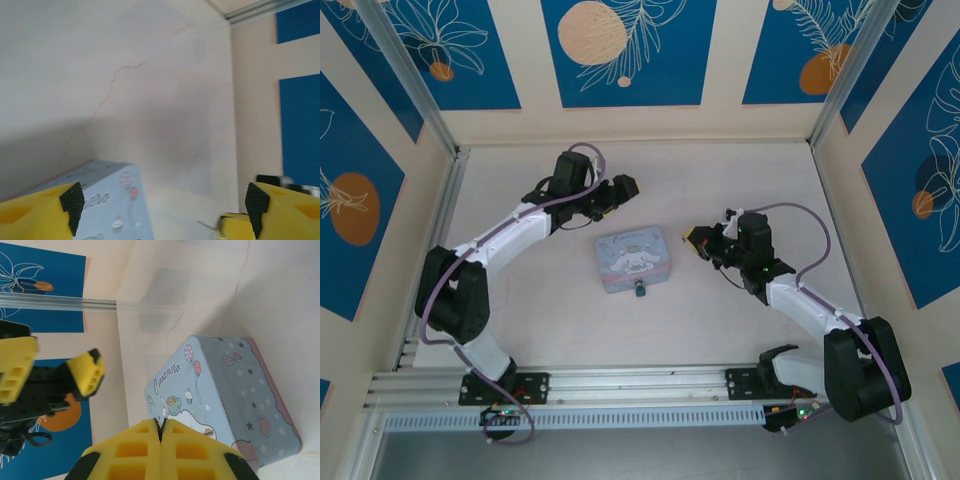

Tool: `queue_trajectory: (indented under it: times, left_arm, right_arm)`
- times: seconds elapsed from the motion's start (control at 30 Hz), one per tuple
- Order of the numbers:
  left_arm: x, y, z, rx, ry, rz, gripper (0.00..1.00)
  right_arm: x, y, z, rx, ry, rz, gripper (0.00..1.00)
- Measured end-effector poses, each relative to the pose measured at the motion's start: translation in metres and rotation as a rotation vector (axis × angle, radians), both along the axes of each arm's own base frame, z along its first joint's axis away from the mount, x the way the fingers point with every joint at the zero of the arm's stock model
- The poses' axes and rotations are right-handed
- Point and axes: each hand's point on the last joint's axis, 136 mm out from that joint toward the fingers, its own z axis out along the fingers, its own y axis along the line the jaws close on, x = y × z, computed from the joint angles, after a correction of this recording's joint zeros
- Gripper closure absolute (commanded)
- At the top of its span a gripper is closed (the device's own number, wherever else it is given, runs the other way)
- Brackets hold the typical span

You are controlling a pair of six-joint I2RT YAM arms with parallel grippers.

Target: Unlock a padlock with a key

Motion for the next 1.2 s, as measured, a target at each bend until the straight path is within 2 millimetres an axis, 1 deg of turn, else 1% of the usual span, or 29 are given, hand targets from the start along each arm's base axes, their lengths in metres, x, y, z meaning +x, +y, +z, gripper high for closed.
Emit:
queue_trajectory:
  times: [0.1,0.17,0.23,0.33,0.47,0.53,0.6,0.67,0.73,0.8,0.93,1.07,1.13,1.2]
  left_arm:
    - [-0.015,0.005,-0.020,0.016,0.049,0.010,0.12]
    - [-0.027,0.009,-0.026,0.019,0.061,0.014,0.11]
    - [-0.042,0.010,-0.026,0.017,0.066,0.015,0.09]
    - [-0.073,0.002,-0.019,0.003,0.052,-0.015,0.05]
    - [-0.118,-0.012,-0.012,-0.015,0.043,-0.084,0.03]
    - [-0.137,-0.016,-0.015,-0.018,0.056,-0.110,0.02]
    - [-0.153,-0.018,-0.025,-0.009,0.080,-0.131,0.01]
    - [-0.164,-0.019,-0.037,0.005,0.109,-0.146,0.01]
    - [-0.171,-0.019,-0.050,0.017,0.135,-0.151,0.01]
    - [-0.173,-0.019,-0.063,0.028,0.159,-0.148,0.01]
    - [-0.171,-0.021,-0.085,0.049,0.197,-0.140,0.00]
    - [-0.165,-0.024,-0.102,0.075,0.210,-0.134,0.00]
    - [-0.159,-0.024,-0.108,0.091,0.207,-0.134,0.00]
    - [-0.150,-0.022,-0.112,0.106,0.198,-0.124,0.00]
  right_arm:
    - [-0.002,0.001,-0.001,-0.004,0.005,0.007,1.00]
    - [-0.004,0.003,-0.003,-0.008,0.010,0.016,1.00]
    - [-0.010,0.006,-0.008,-0.017,0.021,0.031,1.00]
    - [-0.023,0.012,-0.014,-0.025,0.043,0.066,1.00]
    - [-0.044,0.024,-0.021,-0.038,0.062,0.128,1.00]
    - [-0.055,0.028,-0.026,-0.043,0.074,0.154,1.00]
    - [-0.064,0.031,-0.034,-0.050,0.090,0.175,1.00]
    - [-0.072,0.033,-0.042,-0.059,0.110,0.193,1.00]
    - [-0.079,0.036,-0.048,-0.067,0.126,0.210,1.00]
    - [-0.082,0.040,-0.053,-0.073,0.138,0.226,1.00]
    - [-0.083,0.044,-0.065,-0.090,0.166,0.236,1.00]
    - [-0.076,0.045,-0.075,-0.107,0.186,0.222,1.00]
    - [-0.067,0.047,-0.074,-0.108,0.184,0.214,1.00]
    - [-0.054,0.049,-0.070,-0.106,0.168,0.201,1.00]
